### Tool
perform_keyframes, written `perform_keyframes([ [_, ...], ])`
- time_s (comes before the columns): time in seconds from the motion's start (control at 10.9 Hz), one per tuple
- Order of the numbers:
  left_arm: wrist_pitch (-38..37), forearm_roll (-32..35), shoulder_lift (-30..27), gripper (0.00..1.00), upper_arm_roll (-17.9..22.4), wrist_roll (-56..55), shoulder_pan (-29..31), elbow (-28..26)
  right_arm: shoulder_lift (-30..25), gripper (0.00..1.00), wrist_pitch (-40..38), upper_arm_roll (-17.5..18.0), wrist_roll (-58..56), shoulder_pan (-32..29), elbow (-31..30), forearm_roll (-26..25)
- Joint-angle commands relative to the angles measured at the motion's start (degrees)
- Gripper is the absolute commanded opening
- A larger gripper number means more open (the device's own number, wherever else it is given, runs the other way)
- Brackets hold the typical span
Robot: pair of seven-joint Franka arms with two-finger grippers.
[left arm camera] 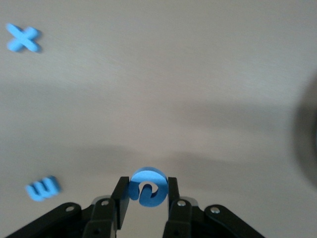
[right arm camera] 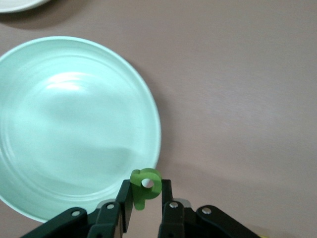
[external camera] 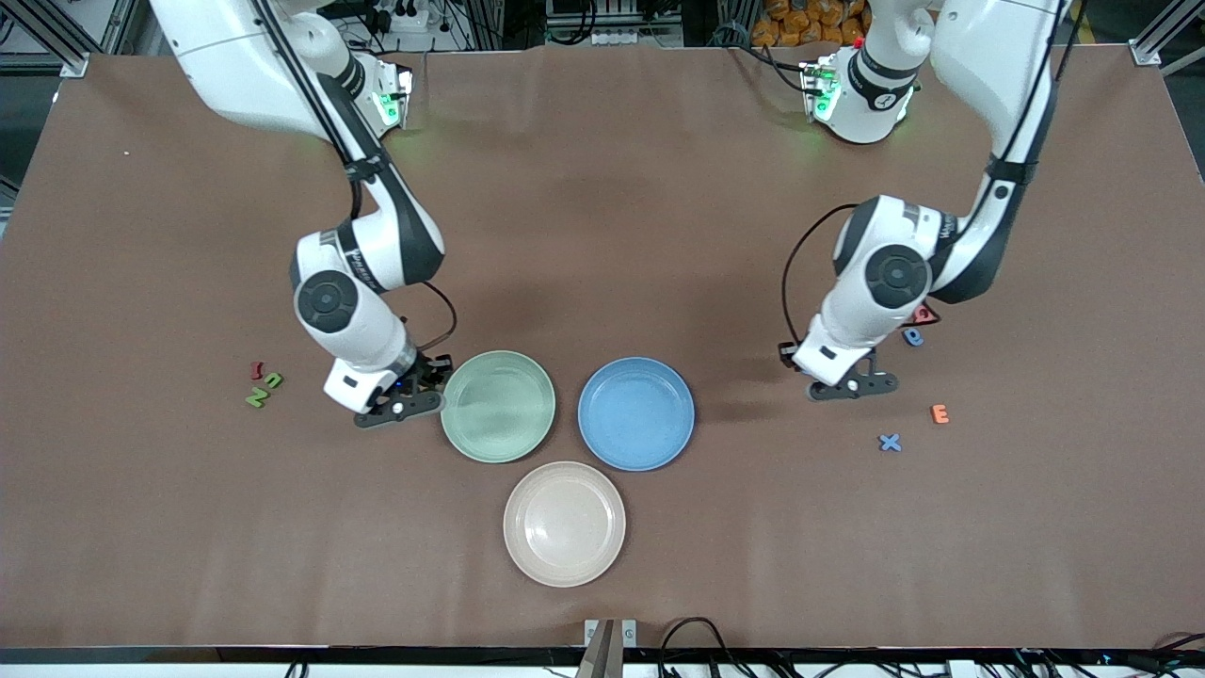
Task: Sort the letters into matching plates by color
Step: 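Carry the green P with the right gripper while the left gripper carries the blue letter, then release the green P onto the green plate while the left gripper drops its letter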
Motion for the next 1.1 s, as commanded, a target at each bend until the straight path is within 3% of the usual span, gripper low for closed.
perform_keyframes([
  [0.0, -2.4, 0.6, 2.9, 0.00, 0.6, -10.0, -5.8, 5.0, 4.9, 0.06, -0.9, -0.4, 3.7, 3.6, 5.8, -0.2],
  [0.09, -2.8, 0.6, 4.2, 0.00, 0.5, -12.6, -7.2, 6.9, 5.6, 0.08, -0.9, -0.4, 4.5, 4.5, 6.1, -0.2],
  [0.18, -2.8, 0.6, 5.5, 0.00, 0.5, -15.1, -8.2, 8.6, 5.9, 0.31, -0.9, -0.4, 4.6, 4.9, 6.5, -0.1],
  [0.28, -2.8, 0.6, 7.0, 0.00, 0.4, -17.6, -8.7, 10.6, 5.9, 0.99, -0.9, -0.4, 5.4, 4.9, 6.4, 0.0],
  [0.55, -2.8, -2.2, 10.1, 0.00, -1.2, -21.8, -8.7, 15.9, 5.5, 1.00, -0.7, -0.5, 1.3, 4.6, 6.5, -0.7],
  [0.83, -2.8, -10.2, 12.7, 0.00, -1.3, -23.9, -10.1, 20.6, 4.5, 1.00, -1.0, -1.0, -0.5, 3.3, 6.2, -0.3],
  [1.01, -2.7, -10.6, 14.8, 0.00, -1.3, -28.5, -11.6, 23.8, 4.2, 1.00, -1.0, -1.4, -6.2, 0.2, 6.1, -0.4],
])
